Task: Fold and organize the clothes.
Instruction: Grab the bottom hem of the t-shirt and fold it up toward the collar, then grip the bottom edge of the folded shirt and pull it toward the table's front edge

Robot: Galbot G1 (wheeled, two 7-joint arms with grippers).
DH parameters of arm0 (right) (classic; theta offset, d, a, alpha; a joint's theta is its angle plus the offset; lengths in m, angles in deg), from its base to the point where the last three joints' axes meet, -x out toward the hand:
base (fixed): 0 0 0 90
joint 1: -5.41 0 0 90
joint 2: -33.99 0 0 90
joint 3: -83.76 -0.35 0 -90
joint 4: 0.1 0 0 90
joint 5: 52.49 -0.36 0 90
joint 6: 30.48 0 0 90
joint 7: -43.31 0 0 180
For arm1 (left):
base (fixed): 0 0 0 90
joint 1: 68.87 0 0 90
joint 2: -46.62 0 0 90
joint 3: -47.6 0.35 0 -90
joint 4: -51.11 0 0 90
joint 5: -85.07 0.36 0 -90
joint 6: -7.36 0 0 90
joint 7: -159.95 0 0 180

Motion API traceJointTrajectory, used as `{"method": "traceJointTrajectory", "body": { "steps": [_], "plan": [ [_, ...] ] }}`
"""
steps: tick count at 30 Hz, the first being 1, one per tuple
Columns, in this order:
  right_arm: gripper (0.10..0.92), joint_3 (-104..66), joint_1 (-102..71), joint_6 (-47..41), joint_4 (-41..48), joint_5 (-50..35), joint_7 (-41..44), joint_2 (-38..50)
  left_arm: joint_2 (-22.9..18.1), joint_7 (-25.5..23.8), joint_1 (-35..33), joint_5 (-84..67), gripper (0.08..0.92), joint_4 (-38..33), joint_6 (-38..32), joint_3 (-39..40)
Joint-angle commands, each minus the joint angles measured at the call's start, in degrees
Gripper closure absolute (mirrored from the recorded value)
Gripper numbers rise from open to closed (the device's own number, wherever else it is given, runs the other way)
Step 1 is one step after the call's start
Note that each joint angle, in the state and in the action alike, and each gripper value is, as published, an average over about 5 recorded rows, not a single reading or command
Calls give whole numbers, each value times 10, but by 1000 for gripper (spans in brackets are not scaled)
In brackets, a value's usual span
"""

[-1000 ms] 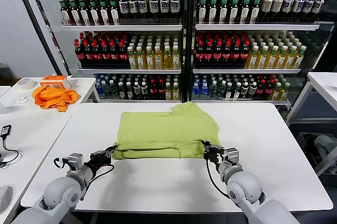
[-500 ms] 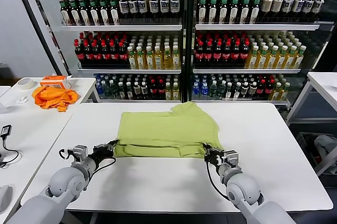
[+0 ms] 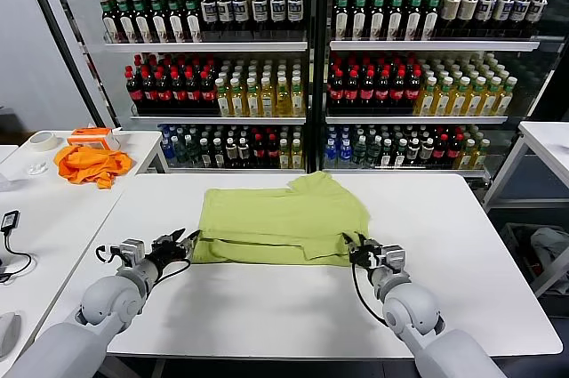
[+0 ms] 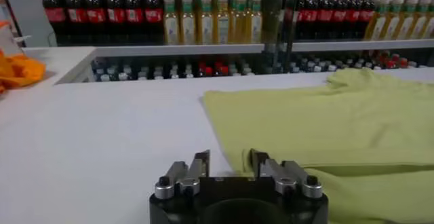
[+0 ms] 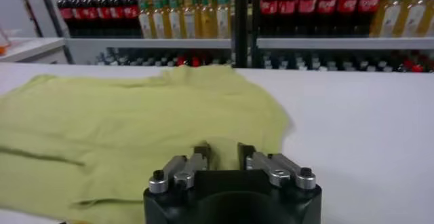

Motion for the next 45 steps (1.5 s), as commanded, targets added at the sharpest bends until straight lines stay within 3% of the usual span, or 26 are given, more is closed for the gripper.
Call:
{"method": "traceJointTrajectory", "body": {
  "steps": [1,11,19,27,32,45],
  "plan": [
    [473,-16,-13,5,-18,-2,-1,20,15,1,-51,-12,445,-64,-4,-41],
    [217,-29,-59,-4,-59,-22,4,54,10,5,-82,-5,194,-92,10,-38],
    [203,-21,-60,-14,-49,-28,7,55,-13,30,-73,15,177,-58,54,-28],
    [203,-9,-47,-21,-34,-35,-20,39,-15,30,-72,11,177,-46,47,-29],
    [301,-4,-50,-30,-31,-37,-21,36,-14,24,-77,8,204,-47,42,-25],
    [674,-6,-55,-29,-35,-45,-17,34,-18,16,-77,13,571,-44,39,-11]
  ]
}}
